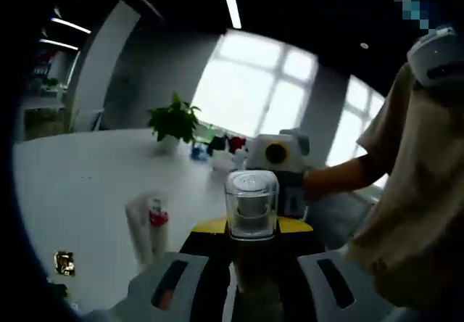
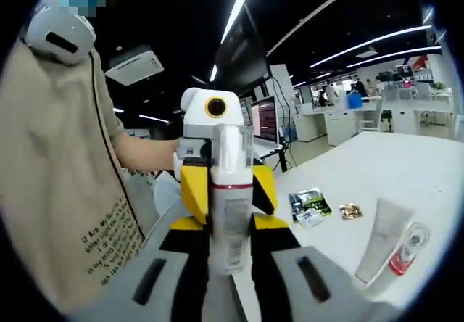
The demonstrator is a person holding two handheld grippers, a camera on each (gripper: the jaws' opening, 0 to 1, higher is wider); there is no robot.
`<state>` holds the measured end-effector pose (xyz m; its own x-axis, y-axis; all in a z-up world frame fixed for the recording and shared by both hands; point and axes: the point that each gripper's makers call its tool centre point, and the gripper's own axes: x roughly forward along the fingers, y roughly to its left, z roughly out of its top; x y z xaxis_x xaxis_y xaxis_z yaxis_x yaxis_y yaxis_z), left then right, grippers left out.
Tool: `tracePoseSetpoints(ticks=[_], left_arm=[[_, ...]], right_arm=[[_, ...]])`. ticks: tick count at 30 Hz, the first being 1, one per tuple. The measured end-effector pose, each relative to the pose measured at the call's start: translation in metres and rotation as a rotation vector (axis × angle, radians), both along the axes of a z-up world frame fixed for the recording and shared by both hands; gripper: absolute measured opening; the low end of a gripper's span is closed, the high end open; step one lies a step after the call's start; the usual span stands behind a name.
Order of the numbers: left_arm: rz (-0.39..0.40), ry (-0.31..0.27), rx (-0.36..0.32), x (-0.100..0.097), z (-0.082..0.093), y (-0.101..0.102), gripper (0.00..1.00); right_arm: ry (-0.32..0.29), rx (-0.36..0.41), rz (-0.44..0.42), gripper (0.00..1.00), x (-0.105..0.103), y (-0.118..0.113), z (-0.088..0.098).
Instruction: Arrange the skincare products in the storage area until every visible bottle or jar stands upright without overlapping.
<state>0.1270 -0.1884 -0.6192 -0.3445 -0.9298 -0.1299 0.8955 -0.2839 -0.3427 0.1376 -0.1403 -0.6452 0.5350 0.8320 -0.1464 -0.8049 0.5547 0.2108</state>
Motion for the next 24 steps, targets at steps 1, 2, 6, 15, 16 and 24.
tracePoseSetpoints(ticks=[1,2,6,15,16,24], left_arm=[[0.007,-0.007,0.005,0.002,-0.002,-0.004,0.19],[0.007,-0.007,0.010,0.002,-0.003,-0.006,0.19],[0.012,-0.016,0.028,0.005,-0.013,-0.015,0.19],[0.063,-0.067,0.094,0.007,-0.055,-0.029,0.22],[0.073,-0.072,0.105,0.009,-0.062,-0.031,0.22],[0.115,-0.105,0.168,0.015,-0.106,-0.042,0.23]], right_arm=[[-0.014,-0.008,-0.027,0.20,0.003,-0.004,-0.002],[-0.016,-0.007,-0.035,0.20,0.003,-0.005,-0.004],[-0.039,-0.019,-0.094,0.20,0.005,-0.012,-0.014],[-0.084,-0.174,-0.154,0.21,0.013,-0.026,-0.056],[-0.084,-0.195,-0.160,0.21,0.015,-0.028,-0.061],[-0.073,-0.296,-0.206,0.21,0.023,-0.043,-0.109]])
